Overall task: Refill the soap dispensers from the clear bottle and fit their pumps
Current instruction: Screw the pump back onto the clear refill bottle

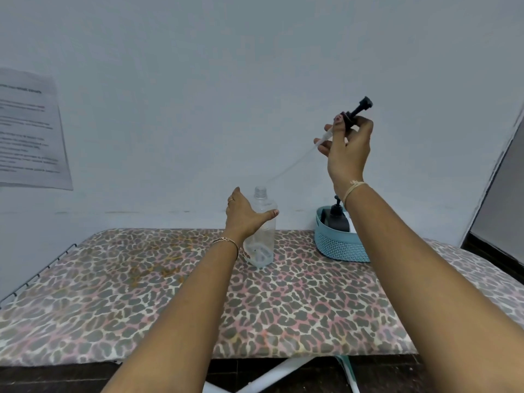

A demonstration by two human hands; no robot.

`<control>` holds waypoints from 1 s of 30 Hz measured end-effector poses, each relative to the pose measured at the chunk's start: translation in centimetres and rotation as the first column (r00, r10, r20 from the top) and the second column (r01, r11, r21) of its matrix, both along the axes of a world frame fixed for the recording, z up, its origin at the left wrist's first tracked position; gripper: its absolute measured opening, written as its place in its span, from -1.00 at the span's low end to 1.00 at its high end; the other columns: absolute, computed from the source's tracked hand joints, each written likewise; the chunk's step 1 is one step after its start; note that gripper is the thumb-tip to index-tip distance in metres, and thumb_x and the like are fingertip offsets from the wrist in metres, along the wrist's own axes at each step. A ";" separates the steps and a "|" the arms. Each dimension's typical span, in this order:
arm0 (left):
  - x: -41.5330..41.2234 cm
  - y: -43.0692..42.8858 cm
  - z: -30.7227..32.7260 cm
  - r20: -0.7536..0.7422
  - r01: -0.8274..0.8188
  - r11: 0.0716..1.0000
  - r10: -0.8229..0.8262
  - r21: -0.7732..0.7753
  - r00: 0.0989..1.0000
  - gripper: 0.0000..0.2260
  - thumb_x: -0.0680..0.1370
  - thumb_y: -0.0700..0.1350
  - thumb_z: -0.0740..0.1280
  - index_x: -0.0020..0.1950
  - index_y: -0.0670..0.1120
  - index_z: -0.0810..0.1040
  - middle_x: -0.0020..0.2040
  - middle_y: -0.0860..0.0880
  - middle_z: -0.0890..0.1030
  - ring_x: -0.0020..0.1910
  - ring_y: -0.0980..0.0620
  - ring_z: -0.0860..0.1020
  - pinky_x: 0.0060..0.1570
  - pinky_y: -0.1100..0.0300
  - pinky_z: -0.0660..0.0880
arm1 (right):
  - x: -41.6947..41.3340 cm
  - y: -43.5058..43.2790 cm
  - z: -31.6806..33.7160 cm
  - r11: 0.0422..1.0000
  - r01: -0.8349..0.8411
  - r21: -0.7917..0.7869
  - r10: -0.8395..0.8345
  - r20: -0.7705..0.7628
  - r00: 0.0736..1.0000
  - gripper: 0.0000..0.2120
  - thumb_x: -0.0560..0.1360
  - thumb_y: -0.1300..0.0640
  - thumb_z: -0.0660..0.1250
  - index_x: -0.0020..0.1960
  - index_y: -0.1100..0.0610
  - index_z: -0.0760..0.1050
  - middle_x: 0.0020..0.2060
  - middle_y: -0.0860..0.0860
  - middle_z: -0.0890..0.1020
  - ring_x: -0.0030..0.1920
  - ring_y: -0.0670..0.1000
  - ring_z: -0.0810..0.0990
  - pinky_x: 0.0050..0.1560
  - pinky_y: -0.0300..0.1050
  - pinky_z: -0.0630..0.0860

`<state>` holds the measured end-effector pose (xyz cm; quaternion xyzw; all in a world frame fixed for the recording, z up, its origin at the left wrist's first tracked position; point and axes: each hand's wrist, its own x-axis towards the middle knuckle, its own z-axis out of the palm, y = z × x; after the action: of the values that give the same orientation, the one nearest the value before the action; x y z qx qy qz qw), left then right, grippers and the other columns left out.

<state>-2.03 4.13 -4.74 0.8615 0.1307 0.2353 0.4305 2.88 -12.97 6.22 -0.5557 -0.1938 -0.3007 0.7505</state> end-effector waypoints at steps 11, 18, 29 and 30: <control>1.3 1.2 -0.7 -0.035 0.079 0.996 -0.080 -0.047 0.996 -0.12 0.37 0.10 0.55 0.52 -0.16 0.18 0.46 -0.12 0.31 0.42 -0.09 0.32 0.33 0.07 0.31 | 1.6 3.1 -0.4 0.983 -0.006 -0.186 0.015 0.044 0.999 -0.80 0.60 0.04 0.25 0.10 0.12 0.30 -0.19 -0.02 0.57 -0.27 0.04 0.63 -0.15 0.01 0.65; 1.3 1.4 -1.3 -0.010 0.070 0.996 -0.071 -0.060 0.997 -0.15 0.35 0.10 0.56 0.50 -0.11 0.22 0.42 -0.08 0.37 0.36 -0.07 0.39 0.30 0.08 0.37 | 1.9 4.5 -0.3 0.941 -0.051 -0.335 0.073 0.053 0.996 -0.73 0.62 0.05 0.22 0.23 0.19 0.34 -0.14 -0.09 0.55 -0.25 0.07 0.66 -0.10 -0.02 0.64; 1.4 1.7 -2.2 0.065 0.055 0.997 -0.051 -0.058 0.997 -0.18 0.32 0.12 0.58 0.45 -0.07 0.29 0.37 -0.02 0.44 0.31 0.00 0.44 0.25 0.10 0.43 | 3.3 7.5 -5.9 0.747 -0.237 -0.621 0.204 -0.126 0.971 -0.71 0.58 0.07 0.29 0.26 0.16 0.44 0.08 0.01 0.60 -0.14 -0.23 0.57 0.03 -0.24 0.49; 1.6 1.6 -2.4 0.085 0.047 0.997 -0.041 -0.064 0.996 -0.19 0.31 0.12 0.58 0.45 -0.06 0.30 0.36 -0.01 0.44 0.31 0.01 0.44 0.25 0.09 0.44 | 3.4 7.6 -6.5 0.746 -0.252 -0.617 0.213 -0.138 0.967 -0.70 0.58 0.06 0.29 0.26 0.16 0.44 0.08 0.01 0.60 -0.13 -0.23 0.57 0.01 -0.29 0.48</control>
<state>-0.47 5.74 -7.17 0.8390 0.1012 0.2572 0.4686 6.24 -5.34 -0.24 -0.7544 -0.3286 -0.1061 0.5583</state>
